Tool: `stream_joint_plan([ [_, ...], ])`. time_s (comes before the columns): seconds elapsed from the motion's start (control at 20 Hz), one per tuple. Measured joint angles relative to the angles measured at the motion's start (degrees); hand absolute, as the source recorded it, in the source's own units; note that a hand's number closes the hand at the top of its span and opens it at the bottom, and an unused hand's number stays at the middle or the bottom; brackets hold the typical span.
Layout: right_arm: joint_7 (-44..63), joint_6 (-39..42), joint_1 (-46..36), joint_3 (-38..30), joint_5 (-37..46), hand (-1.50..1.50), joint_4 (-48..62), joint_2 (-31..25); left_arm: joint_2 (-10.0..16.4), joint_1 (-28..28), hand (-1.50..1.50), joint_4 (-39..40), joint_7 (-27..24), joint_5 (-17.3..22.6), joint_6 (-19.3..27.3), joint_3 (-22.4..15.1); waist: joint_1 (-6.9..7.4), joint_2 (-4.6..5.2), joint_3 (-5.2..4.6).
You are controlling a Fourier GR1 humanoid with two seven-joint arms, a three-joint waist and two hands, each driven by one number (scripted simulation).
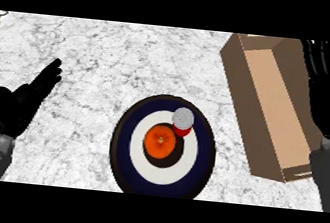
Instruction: Pick the squash from the plate and place it in the cardboard box
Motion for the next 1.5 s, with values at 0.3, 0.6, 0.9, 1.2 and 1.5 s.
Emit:
stream_joint_plan([
  [0.3,10.6,-8.5,-2.2,2.5,8.7,-1.50,-8.2,-3.5,0.1,-1.4,0.00,-3.0,-6.4,-2.3,-1.0,-0.3,-2.52,0.45,2.72],
  [0.6,23.0,-12.2,3.0,10.4,25.4,-1.50,-14.7,-10.8,-0.9,-1.6,0.00,-3.6,-10.9,-3.9,-2.9,-2.3,-3.71,0.81,3.33],
  [0.9,27.3,-10.5,5.8,20.3,40.3,-1.50,-21.3,-14.3,-1.1,-2.4,0.00,-3.7,-12.7,-4.4,-4.9,-2.0,-2.58,1.26,3.65],
  [1.2,40.8,-0.1,-0.3,29.5,48.3,-1.50,-24.5,-15.3,-2.1,-3.6,0.00,-2.6,-12.9,-5.1,-5.9,-2.2,-1.76,1.37,3.64],
  [1.5,56.8,14.6,-10.2,37.9,47.9,-1.50,-23.6,-11.1,-3.0,-3.6,0.00,-2.1,-13.8,-5.9,-6.3,-2.6,-0.88,1.41,3.58],
])
